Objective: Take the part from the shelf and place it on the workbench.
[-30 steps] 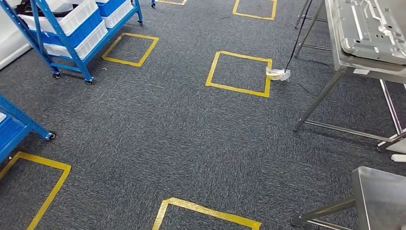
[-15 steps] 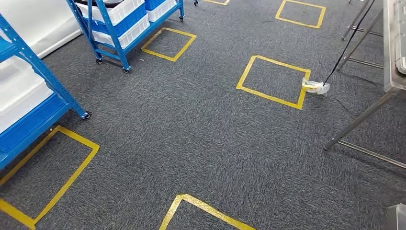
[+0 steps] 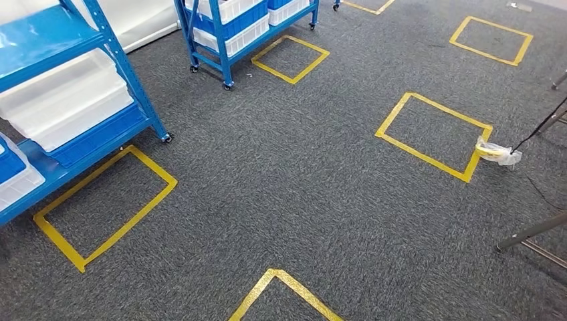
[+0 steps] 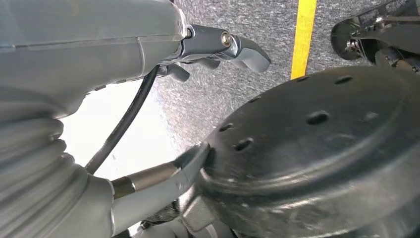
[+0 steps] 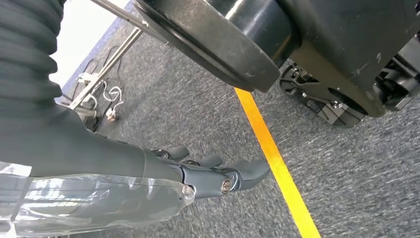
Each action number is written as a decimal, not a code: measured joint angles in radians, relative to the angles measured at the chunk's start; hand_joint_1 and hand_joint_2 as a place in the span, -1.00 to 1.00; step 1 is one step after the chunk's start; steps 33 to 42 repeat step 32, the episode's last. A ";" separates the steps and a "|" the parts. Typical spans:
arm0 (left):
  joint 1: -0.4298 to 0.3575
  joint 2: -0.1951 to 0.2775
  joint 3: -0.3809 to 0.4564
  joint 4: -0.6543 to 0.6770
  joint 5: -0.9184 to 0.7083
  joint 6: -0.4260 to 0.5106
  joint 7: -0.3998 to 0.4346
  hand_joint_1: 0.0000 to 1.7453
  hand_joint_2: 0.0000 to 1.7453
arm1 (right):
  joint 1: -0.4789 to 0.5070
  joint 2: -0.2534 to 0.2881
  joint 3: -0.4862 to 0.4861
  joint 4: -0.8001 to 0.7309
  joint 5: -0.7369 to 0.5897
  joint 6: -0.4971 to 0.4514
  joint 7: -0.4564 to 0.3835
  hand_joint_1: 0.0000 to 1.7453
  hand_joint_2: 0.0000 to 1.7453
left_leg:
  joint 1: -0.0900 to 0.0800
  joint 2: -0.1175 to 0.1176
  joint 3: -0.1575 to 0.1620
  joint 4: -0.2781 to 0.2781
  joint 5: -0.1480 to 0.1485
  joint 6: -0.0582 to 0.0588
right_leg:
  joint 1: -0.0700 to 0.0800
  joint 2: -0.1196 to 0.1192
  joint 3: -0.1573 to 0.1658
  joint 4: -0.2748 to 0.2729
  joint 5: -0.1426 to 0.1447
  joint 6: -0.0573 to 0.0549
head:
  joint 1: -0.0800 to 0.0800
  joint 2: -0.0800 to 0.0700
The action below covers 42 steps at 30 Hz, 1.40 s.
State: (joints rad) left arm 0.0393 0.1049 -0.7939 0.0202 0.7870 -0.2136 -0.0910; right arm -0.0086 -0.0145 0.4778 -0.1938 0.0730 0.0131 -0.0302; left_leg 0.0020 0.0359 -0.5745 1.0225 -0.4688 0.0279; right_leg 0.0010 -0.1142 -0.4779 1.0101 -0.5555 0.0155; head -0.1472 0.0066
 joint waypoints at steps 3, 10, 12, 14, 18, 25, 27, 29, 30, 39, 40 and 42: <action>-0.006 0.002 0.000 0.000 0.000 -0.003 -0.003 -1.00 1.00 | 0.003 -0.005 -0.001 0.000 -0.002 0.003 -0.004 -1.00 1.00 | 0.002 -0.030 0.001 -0.006 0.005 0.016 | -0.006 0.088 -0.063 0.136 -0.078 0.009 | 0.002 0.000; -0.010 0.002 0.000 0.000 0.000 -0.005 0.005 -1.00 1.00 | 0.006 -0.021 -0.002 0.001 -0.001 0.028 -0.018 -1.00 1.00 | -0.002 -0.131 0.007 -0.002 0.006 0.017 | -0.005 0.172 -0.059 0.078 0.023 -0.007 | 0.002 0.000; -0.010 0.003 0.000 0.000 0.000 -0.006 0.008 -1.00 1.00 | 0.008 -0.027 -0.002 0.003 -0.001 0.034 -0.023 -1.00 1.00 | 0.000 -0.156 -0.005 -0.001 0.012 0.007 | -0.005 0.202 -0.039 0.015 0.036 -0.013 | 0.002 0.000; -0.006 0.003 0.000 0.000 0.000 -0.006 0.011 -1.00 1.00 | 0.004 -0.029 -0.002 0.003 0.000 0.037 -0.026 -1.00 1.00 | 0.002 -0.176 -0.016 -0.004 0.019 -0.007 | -0.007 0.186 -0.037 0.000 0.035 -0.020 | 0.003 0.000; -0.007 0.004 0.000 0.001 0.000 -0.009 0.016 -1.00 1.00 | 0.007 -0.029 -0.002 0.002 -0.001 0.039 -0.028 -1.00 1.00 | -0.003 -0.078 -0.071 0.109 -0.049 -0.023 | -0.012 0.127 -0.024 -0.028 0.048 -0.039 | -0.001 0.000; -0.010 0.007 0.000 0.001 -0.001 -0.010 0.013 -1.00 1.00 | 0.010 -0.031 -0.002 0.002 -0.002 0.049 -0.031 -1.00 1.00 | 0.008 0.008 -0.036 0.076 -0.009 -0.040 | -0.007 0.023 -0.009 -0.019 0.025 -0.029 | -0.003 0.000; -0.013 0.008 0.000 0.001 -0.004 -0.010 0.010 -1.00 1.00 | 0.011 -0.033 -0.002 0.002 -0.002 0.051 -0.031 -1.00 1.00 | 0.002 0.037 -0.001 0.007 0.003 -0.028 | -0.001 0.002 -0.006 -0.012 0.015 -0.019 | -0.002 0.000; -0.012 0.008 0.000 0.001 -0.008 -0.010 0.007 -1.00 1.00 | 0.008 -0.034 -0.002 0.002 -0.002 0.053 -0.031 -1.00 1.00 | -0.001 0.023 -0.003 0.001 0.000 -0.012 | 0.003 -0.019 -0.001 -0.012 0.010 -0.010 | 0.000 0.000; -0.011 0.008 0.000 0.001 -0.010 -0.010 0.007 -1.00 1.00 | 0.006 -0.035 -0.002 0.002 -0.002 0.054 -0.031 -1.00 1.00 | 0.000 0.011 -0.002 -0.003 0.002 -0.007 | 0.001 -0.011 0.001 -0.008 0.005 -0.005 | 0.000 0.000; -0.011 0.008 0.000 0.001 -0.012 -0.010 0.007 -1.00 1.00 | 0.005 -0.035 -0.002 0.002 -0.002 0.054 -0.031 -1.00 1.00 | 0.004 -0.005 0.000 -0.009 0.006 0.002 | -0.004 0.024 -0.004 0.014 -0.015 0.003 | 0.000 0.000; -0.011 0.008 0.000 0.001 -0.012 -0.010 0.007 -1.00 1.00 | 0.005 -0.035 -0.002 0.002 -0.002 0.054 -0.031 -1.00 1.00 | 0.004 -0.005 0.000 -0.009 0.006 0.002 | -0.004 0.024 -0.004 0.014 -0.015 0.003 | 0.000 0.000; -0.011 0.008 0.000 0.001 -0.012 -0.010 0.007 -1.00 1.00 | 0.005 -0.035 -0.002 0.002 -0.002 0.054 -0.031 -1.00 1.00 | 0.004 -0.005 0.000 -0.009 0.006 0.002 | -0.004 0.024 -0.004 0.014 -0.015 0.003 | 0.000 0.000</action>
